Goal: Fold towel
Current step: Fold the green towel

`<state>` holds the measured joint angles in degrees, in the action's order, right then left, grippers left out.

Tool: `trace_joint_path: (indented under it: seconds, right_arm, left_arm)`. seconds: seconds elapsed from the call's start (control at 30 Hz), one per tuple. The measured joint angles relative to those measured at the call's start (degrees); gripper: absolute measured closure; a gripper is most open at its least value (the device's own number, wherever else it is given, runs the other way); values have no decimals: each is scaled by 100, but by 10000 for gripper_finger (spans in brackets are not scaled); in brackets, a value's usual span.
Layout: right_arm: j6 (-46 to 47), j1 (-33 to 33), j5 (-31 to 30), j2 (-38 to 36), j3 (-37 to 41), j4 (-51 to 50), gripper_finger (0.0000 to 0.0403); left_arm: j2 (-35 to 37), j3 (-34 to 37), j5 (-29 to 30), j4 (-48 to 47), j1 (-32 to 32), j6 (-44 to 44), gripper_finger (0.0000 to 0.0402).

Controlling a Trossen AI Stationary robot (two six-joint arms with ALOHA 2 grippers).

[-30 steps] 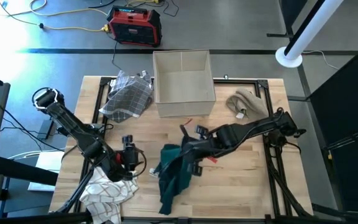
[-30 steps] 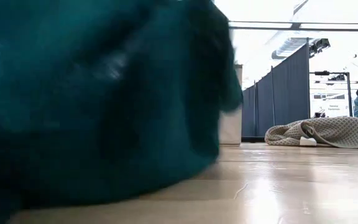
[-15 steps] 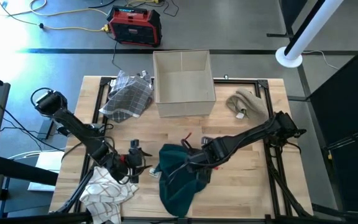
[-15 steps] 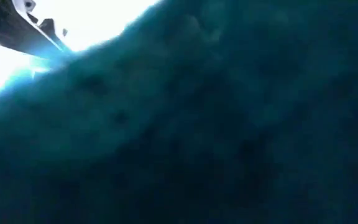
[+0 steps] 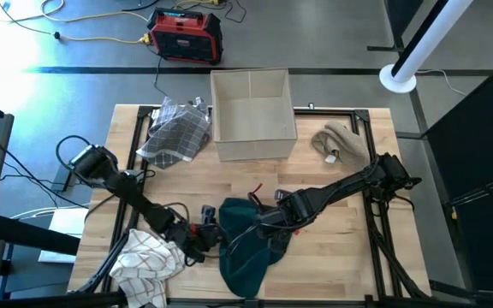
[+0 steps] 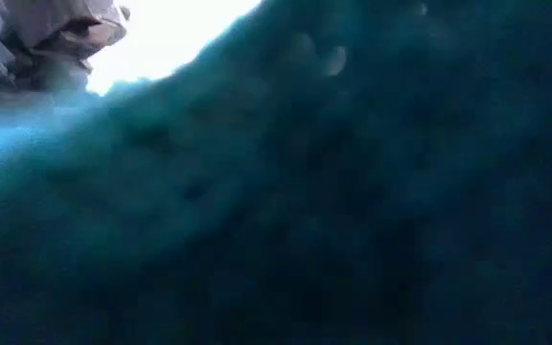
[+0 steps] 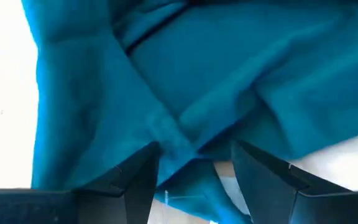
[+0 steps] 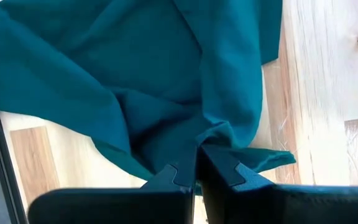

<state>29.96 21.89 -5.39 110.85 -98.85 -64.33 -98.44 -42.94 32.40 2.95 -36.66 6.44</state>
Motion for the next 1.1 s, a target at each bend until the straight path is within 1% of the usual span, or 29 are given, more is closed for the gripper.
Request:
trace_joint_path:
  seconds: [0.1,0.17,0.23,0.4,0.53,0.7,0.8,0.87,0.9,1.0,1.1]
  right_arm:
    - [-37,0,-4,0,0,12,403]
    - [-40,0,-6,0,0,10,403]
    - [-45,0,-8,0,0,10,403]
    - [-47,0,-10,0,0,12,403]
    - [-55,-2,-12,0,0,17,403]
    - [-168,0,-29,0,0,31,403]
    - [-176,-2,-62,0,0,36,403]
    - [-176,0,-63,0,0,38,403]
    - [-176,-2,-63,0,0,39,403]
    - [-176,0,-65,0,0,41,403]
    - [-176,0,-65,0,0,45,403]
  left_arm:
    - [-139,-60,609,-17,4,225,209]
    - [-148,-85,901,16,33,375,209]
    - [-148,-85,995,21,75,439,209]
    - [-153,-105,1007,-39,83,387,209]
    - [-153,-105,1330,-47,81,360,209]
    - [-153,-105,1304,-136,120,34,209]
    - [-153,-107,1128,-260,155,-196,209]
    - [-153,-107,1050,-415,193,-166,210]
    - [-153,-107,1056,-493,224,13,212]
    - [-153,-107,1141,-642,350,463,231]
    - [-153,-107,962,-634,506,602,273]
